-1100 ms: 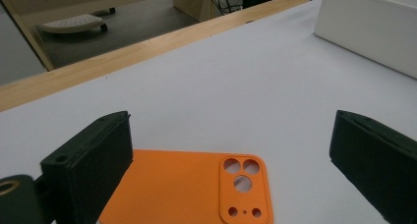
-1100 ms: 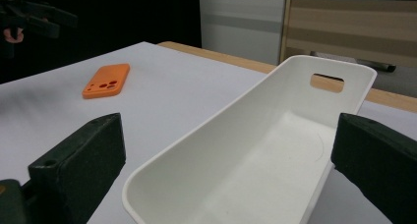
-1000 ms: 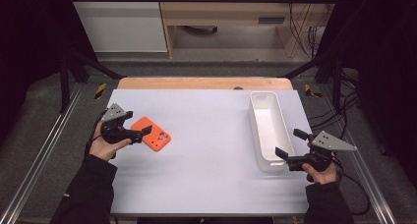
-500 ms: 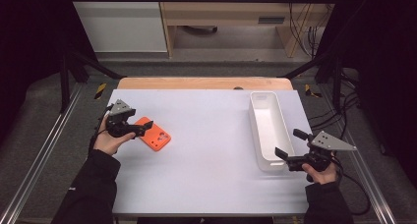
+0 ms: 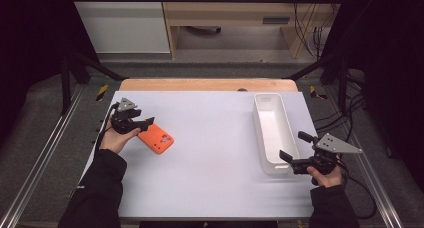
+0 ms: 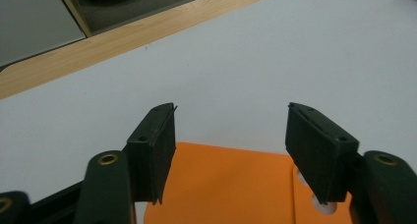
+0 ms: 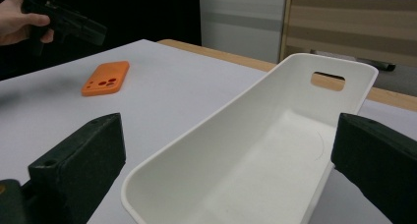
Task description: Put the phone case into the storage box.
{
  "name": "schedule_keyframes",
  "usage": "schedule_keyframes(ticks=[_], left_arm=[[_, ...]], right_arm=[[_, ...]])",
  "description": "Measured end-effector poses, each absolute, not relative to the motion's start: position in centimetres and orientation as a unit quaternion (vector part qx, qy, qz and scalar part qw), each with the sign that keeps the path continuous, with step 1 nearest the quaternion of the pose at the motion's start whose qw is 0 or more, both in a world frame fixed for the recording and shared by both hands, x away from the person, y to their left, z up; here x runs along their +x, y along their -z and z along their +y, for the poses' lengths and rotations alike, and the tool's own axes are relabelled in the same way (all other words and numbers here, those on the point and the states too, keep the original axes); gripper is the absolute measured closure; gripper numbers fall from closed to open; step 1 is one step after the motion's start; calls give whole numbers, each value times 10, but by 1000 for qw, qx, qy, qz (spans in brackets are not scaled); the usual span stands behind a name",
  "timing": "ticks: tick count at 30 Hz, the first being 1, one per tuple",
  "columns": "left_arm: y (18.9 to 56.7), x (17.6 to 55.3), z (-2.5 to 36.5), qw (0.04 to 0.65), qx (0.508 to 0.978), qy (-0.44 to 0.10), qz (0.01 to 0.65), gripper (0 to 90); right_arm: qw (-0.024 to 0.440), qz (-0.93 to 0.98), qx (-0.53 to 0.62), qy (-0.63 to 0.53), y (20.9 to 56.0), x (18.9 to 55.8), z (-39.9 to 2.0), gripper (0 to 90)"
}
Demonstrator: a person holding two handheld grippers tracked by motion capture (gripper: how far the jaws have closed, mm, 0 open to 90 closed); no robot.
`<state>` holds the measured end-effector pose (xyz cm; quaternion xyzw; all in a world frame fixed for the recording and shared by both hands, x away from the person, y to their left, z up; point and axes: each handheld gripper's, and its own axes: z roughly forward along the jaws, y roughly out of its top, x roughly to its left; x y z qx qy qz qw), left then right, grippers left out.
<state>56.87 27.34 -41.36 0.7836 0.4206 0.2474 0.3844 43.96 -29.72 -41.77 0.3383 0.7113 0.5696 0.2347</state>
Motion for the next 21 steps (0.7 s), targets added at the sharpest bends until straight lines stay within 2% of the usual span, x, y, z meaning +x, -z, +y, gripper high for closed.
schedule_keyframes(ticks=[21], left_arm=[[433,595,269,360,782,-246,444,694]], right_arm=[[234,712,337,-569,418,440,-297,4]])
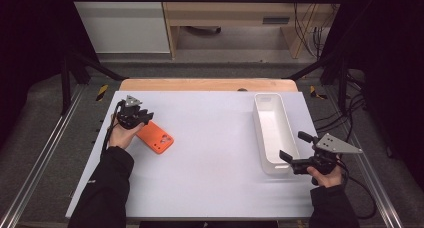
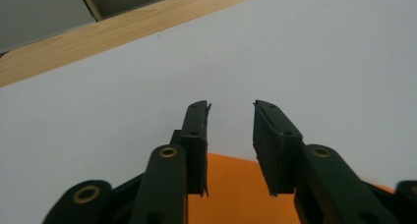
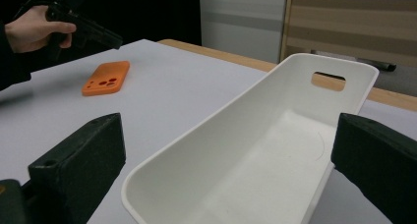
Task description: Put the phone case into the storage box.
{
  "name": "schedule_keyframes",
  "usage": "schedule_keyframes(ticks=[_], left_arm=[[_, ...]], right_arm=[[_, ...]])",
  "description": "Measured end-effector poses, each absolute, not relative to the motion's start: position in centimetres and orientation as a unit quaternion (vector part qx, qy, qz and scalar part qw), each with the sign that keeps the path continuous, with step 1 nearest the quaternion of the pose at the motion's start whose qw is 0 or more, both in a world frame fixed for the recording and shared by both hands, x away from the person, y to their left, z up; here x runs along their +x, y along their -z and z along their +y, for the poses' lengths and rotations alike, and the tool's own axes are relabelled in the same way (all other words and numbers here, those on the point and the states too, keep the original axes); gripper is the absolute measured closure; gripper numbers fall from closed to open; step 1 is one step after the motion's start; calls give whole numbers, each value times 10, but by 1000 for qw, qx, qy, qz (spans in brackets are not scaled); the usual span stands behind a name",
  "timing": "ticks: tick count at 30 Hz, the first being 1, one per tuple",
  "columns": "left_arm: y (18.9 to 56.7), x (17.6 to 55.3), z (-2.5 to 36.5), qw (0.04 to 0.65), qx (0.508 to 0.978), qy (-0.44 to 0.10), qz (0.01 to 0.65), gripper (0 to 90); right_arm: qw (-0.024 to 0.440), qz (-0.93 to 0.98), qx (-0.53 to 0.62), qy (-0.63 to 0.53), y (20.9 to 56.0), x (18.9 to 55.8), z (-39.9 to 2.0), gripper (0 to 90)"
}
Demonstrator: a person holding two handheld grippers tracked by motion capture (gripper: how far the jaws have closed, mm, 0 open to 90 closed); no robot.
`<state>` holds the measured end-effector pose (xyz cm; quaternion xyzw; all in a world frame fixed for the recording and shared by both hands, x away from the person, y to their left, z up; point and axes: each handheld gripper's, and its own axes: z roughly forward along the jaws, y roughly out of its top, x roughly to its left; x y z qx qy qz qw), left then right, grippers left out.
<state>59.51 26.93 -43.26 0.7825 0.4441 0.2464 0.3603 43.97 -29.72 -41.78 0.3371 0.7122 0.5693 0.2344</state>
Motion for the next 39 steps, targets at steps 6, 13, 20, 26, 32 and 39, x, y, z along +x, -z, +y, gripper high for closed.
schedule_keyframes(ticks=[6,13,20,26,32,39], left_arm=[[441,602,271,350,783,-246,451,782],[447,607,272,347,782,-242,457,871],[449,614,266,339,793,-238,446,898],[454,620,263,329,799,-229,449,899],[461,622,263,306,804,-231,454,899],[465,624,263,296,808,-236,452,899]], right_arm=[[234,713,339,-567,418,440,-297,4],[234,714,337,-568,419,440,-297,4],[235,714,338,-567,419,440,-297,4],[235,714,337,-567,419,440,-297,5],[234,715,339,-565,419,440,-297,4],[234,714,338,-567,419,440,-297,4]])
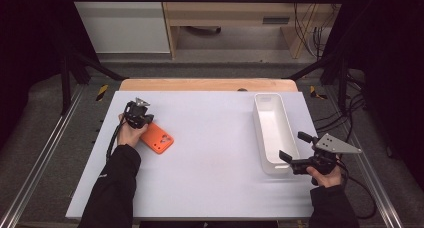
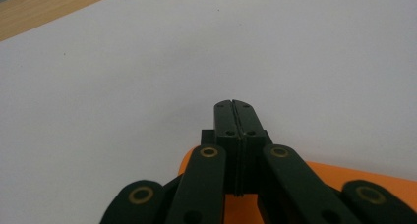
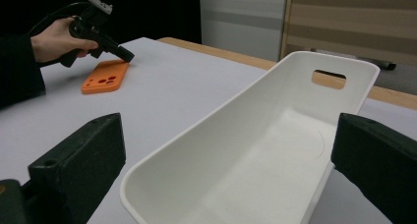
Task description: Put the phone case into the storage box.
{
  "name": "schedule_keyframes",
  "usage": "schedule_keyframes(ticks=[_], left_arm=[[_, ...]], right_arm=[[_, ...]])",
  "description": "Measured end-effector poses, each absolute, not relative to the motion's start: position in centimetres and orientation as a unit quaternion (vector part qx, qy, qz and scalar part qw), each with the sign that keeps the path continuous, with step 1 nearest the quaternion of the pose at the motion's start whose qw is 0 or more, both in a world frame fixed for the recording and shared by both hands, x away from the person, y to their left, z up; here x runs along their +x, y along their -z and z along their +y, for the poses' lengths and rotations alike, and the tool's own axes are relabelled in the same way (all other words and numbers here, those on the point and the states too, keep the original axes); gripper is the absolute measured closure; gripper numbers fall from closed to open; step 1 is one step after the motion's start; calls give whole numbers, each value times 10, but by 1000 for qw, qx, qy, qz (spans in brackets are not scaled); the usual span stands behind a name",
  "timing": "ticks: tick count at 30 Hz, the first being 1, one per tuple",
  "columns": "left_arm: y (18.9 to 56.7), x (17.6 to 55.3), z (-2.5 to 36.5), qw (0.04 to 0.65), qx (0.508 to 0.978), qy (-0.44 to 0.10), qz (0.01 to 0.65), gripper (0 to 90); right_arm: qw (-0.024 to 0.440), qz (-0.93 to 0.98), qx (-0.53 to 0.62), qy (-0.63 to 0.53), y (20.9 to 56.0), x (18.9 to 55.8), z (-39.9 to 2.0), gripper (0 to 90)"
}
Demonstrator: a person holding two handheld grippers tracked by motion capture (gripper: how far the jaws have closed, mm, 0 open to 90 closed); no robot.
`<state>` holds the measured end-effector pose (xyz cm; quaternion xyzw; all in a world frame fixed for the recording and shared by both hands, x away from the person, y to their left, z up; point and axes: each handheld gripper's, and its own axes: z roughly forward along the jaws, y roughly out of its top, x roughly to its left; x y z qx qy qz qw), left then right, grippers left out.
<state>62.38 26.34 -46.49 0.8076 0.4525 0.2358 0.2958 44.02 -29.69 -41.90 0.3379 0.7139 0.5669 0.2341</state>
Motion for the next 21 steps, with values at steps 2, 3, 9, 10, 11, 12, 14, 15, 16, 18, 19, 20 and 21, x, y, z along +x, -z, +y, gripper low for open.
schedule_keyframes(ticks=[2,3,9,10,11,12,14,15,16,18,19,20,21], left_arm=[[465,624,264,295,808,-237,452,899],[465,624,264,295,808,-238,452,898],[468,626,264,296,808,-240,449,898],[468,626,264,296,808,-240,449,898],[468,626,264,297,808,-239,450,898],[468,626,264,297,808,-239,450,898],[468,625,264,291,810,-238,451,898],[467,625,264,289,810,-238,452,899],[467,624,264,285,811,-237,453,899],[466,623,264,277,813,-237,454,898],[466,623,264,277,813,-237,454,899],[465,622,264,276,812,-235,457,899],[465,621,265,275,812,-234,458,898]], right_arm=[[234,714,338,-566,419,440,-297,4],[234,715,339,-565,419,440,-297,4],[232,716,338,-566,419,441,-296,4],[232,716,338,-565,419,441,-296,4],[233,716,338,-565,419,440,-297,4],[233,716,338,-565,419,440,-297,4],[233,715,339,-566,419,440,-297,4],[234,715,338,-566,419,440,-297,4],[234,714,338,-566,419,440,-297,4],[234,714,338,-566,419,440,-297,4],[234,714,338,-566,419,440,-297,4],[233,714,338,-566,419,440,-297,4],[233,714,338,-567,419,440,-297,4]])
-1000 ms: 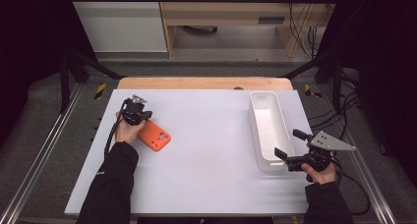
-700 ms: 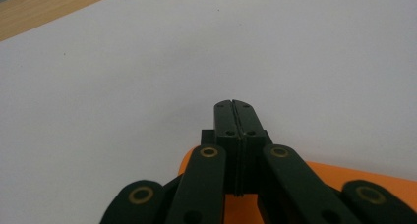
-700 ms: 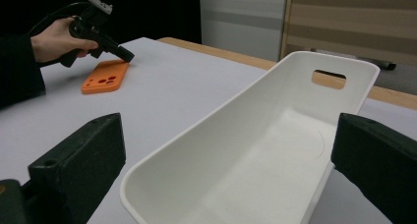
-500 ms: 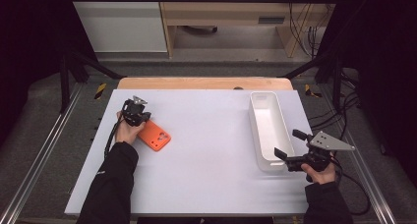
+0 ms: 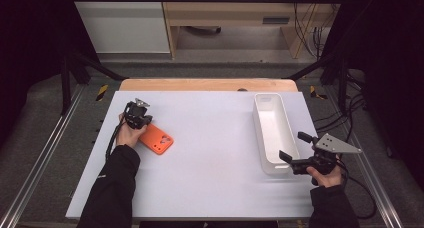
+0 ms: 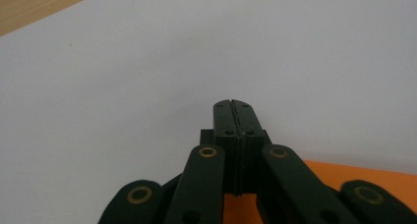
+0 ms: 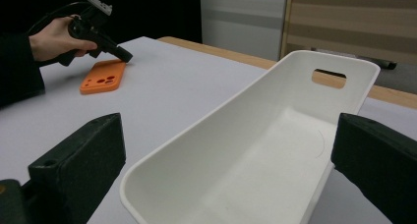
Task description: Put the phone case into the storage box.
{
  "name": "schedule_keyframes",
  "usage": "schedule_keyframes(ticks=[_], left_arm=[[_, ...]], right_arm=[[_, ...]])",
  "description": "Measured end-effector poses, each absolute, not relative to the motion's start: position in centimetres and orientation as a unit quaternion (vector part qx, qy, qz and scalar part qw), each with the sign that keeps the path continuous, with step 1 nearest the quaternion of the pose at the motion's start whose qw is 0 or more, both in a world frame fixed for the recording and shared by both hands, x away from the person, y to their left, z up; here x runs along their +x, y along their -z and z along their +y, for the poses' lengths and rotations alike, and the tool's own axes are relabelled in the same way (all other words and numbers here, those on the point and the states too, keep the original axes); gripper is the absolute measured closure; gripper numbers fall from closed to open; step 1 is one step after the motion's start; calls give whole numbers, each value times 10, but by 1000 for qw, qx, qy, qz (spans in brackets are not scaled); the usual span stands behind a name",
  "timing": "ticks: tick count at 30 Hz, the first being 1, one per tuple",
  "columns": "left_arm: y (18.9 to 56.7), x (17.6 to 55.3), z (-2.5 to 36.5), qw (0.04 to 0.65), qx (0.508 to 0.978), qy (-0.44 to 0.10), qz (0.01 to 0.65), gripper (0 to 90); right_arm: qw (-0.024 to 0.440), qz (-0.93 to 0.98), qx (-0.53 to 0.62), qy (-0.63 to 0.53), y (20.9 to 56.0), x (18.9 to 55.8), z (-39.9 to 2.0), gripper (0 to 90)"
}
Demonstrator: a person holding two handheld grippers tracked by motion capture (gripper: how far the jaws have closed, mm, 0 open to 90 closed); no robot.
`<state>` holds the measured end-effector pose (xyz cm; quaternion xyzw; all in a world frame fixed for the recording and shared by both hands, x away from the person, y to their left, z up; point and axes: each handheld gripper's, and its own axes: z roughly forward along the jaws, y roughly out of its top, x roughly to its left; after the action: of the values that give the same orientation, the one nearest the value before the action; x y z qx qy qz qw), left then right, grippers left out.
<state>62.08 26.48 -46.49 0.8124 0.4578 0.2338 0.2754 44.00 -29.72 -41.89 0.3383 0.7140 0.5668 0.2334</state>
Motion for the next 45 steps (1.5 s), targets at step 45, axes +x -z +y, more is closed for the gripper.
schedule_keyframes(ticks=[45], left_arm=[[463,564,297,269,803,-212,488,899]], right_arm=[[231,712,338,-571,417,439,-298,4]])
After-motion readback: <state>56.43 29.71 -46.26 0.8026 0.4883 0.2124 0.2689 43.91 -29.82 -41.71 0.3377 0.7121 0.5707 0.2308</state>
